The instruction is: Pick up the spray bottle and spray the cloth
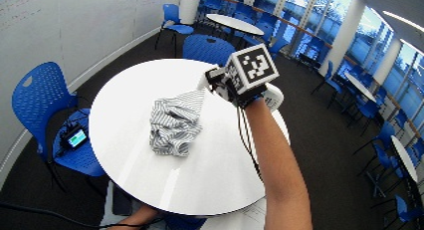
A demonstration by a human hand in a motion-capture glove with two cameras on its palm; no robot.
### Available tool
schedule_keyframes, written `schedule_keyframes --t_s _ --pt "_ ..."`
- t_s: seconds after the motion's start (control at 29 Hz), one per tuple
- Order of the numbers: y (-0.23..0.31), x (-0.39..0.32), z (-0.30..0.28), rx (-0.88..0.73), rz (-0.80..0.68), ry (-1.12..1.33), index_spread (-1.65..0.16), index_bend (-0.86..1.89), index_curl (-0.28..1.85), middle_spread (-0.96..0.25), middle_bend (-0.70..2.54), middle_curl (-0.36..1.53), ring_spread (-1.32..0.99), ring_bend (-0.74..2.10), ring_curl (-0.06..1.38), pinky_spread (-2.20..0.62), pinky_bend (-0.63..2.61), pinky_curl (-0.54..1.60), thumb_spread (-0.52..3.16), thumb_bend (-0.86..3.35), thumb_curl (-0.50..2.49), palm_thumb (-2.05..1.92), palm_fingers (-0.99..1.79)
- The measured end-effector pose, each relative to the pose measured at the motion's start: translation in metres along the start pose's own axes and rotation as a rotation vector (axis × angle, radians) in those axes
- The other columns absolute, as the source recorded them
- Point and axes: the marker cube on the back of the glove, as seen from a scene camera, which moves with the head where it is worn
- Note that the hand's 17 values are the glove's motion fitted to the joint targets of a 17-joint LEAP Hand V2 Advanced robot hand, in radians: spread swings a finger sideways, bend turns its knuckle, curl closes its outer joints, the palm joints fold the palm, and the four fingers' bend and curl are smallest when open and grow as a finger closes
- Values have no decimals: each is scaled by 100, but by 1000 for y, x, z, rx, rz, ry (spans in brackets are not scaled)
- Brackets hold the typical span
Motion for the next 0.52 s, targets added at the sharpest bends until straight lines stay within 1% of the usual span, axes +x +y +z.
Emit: schedule_keyframes --t_s 0.21,0.52 --pt "-7 -31 5 -53 -160 136 -29 17 46 -23 67 55 -22 81 46 -32 52 38 90 -2 64 79 137" --pt "7 -80 18 -93 -350 219 -29 16 47 -23 68 55 -22 81 46 -32 51 38 89 -2 65 79 137"
